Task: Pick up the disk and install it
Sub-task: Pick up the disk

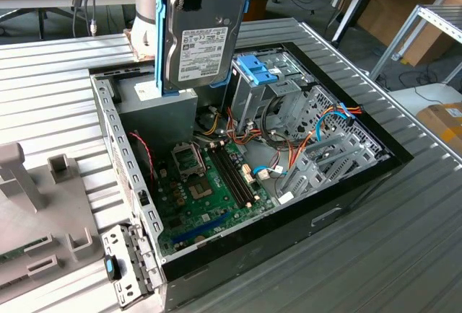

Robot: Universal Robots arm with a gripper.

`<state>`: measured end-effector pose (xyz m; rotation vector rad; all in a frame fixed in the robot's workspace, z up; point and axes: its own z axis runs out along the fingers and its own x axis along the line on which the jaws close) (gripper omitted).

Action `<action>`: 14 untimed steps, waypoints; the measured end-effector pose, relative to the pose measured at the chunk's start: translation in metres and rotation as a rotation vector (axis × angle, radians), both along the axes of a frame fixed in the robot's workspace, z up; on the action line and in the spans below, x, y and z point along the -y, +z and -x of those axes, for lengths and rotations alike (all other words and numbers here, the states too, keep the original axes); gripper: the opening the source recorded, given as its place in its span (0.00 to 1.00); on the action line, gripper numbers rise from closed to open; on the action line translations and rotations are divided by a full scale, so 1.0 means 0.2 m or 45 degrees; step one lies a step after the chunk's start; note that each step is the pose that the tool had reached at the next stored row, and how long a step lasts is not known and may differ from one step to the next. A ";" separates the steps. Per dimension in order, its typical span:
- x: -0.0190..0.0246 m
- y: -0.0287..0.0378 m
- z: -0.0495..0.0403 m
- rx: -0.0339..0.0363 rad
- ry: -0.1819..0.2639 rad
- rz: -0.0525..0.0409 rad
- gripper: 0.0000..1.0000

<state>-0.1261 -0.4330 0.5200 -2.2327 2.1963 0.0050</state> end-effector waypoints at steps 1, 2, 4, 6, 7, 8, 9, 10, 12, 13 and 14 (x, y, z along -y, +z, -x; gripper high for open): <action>0.000 0.000 0.000 -0.0001 0.000 0.000 0.37; 0.000 0.000 0.000 -0.0001 0.000 0.000 0.37; 0.000 0.000 0.000 -0.0001 0.000 0.000 0.37; 0.001 0.000 0.000 -0.0001 0.000 0.000 0.37; 0.001 0.000 0.000 -0.0001 0.000 0.000 0.37; 0.007 0.000 -0.001 0.0001 0.000 0.000 0.37; 0.021 0.000 -0.001 -0.0001 0.000 0.000 0.37; 0.037 0.000 -0.002 -0.0001 0.000 0.000 0.37; 0.061 -0.001 -0.003 0.0000 0.000 0.000 0.37; 0.067 -0.001 -0.004 -0.0001 0.000 0.000 0.37; 0.078 -0.001 -0.004 -0.0001 0.000 0.000 0.37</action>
